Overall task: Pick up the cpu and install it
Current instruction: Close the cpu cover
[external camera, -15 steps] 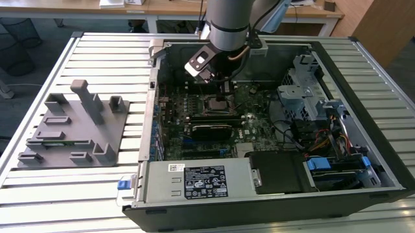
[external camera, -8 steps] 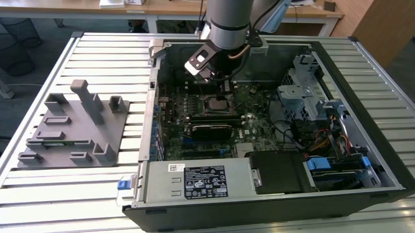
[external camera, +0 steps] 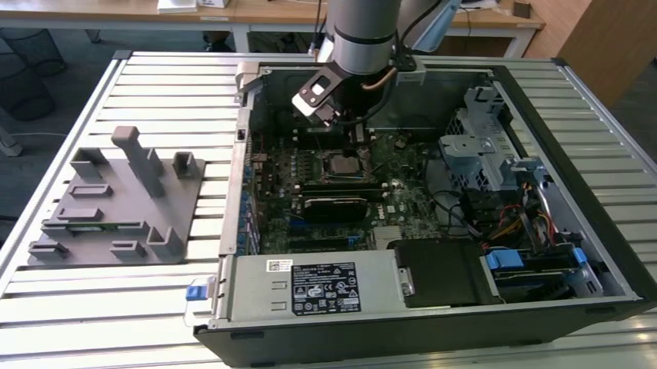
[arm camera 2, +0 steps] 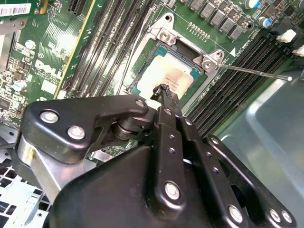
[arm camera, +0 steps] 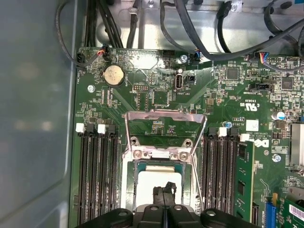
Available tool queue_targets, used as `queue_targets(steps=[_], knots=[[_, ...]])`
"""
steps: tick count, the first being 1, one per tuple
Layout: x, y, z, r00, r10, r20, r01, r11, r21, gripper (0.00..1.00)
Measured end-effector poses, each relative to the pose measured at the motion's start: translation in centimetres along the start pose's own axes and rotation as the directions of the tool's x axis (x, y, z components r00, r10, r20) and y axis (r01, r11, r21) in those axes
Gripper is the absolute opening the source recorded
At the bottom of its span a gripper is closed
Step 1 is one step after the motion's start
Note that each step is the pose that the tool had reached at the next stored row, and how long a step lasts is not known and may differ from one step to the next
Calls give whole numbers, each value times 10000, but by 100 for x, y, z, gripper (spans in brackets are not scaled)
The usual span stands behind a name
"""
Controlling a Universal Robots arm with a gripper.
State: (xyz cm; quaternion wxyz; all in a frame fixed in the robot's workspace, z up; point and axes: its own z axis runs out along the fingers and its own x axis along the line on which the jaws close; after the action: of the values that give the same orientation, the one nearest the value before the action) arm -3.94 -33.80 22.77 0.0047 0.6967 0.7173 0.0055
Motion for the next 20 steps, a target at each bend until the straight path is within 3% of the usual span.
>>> queue_targets(steps=[20], knots=[[1, 5, -135, 10000, 0, 0, 0, 10000, 24, 11]])
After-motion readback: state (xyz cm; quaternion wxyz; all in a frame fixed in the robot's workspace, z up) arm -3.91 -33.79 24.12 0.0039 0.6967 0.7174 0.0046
